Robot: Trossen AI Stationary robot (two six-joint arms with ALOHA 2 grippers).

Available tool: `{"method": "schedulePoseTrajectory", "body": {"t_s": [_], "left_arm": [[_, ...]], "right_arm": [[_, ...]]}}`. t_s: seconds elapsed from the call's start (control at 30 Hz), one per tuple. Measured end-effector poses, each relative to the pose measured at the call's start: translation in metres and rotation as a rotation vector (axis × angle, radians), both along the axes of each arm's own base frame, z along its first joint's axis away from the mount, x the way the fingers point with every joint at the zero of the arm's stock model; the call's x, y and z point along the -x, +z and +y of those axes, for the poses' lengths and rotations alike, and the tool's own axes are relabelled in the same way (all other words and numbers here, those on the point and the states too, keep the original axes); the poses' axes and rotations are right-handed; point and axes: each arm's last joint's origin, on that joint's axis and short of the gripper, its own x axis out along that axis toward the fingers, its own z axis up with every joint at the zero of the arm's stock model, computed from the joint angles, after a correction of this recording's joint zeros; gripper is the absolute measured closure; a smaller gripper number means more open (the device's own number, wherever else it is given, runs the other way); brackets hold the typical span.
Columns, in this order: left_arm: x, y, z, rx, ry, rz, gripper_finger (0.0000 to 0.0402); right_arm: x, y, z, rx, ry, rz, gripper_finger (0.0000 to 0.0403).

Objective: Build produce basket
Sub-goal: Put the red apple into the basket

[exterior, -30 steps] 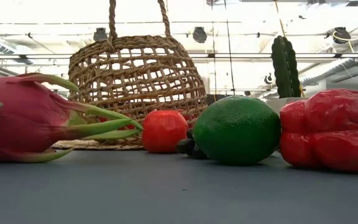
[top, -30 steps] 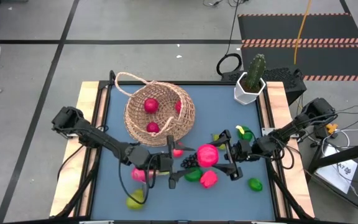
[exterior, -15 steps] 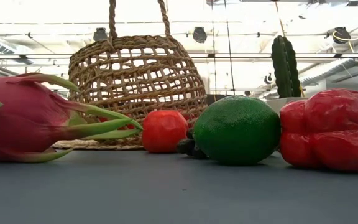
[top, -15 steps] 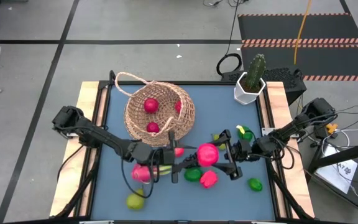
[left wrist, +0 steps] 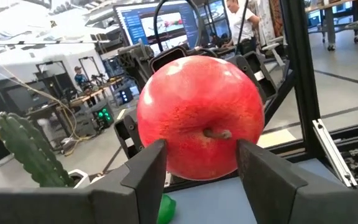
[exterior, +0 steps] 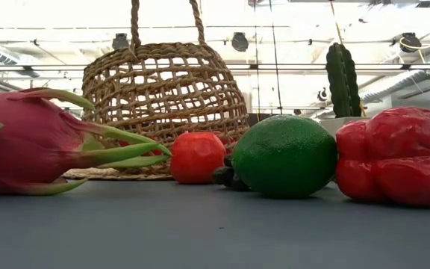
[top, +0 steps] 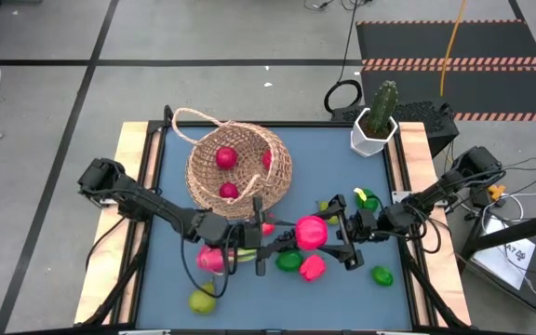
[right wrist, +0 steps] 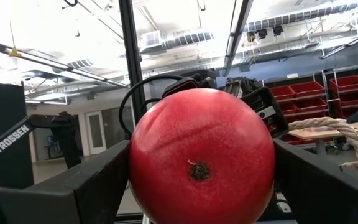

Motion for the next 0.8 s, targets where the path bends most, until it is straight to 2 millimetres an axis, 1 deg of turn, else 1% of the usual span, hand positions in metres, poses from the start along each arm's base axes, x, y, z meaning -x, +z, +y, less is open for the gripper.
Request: {"method": "schedulePoseTrajectory", "body": {"t_s": [0.27,0.8], "left_arm": [[0.0002,0.0001,-0.0008,-0.003,-0.009,-0.001,0.0214],[0.0008,0.0011,-0.0020,0.022,-0.016,-0.010,0.0249]], "right_arm": [[0.0000,0.0001,-0.0002,-0.002,-0.004,0.000,0.0046],[-0.0001,0.0000,-0.0004,0.000,-0.010,0.001,0.0046]]}}
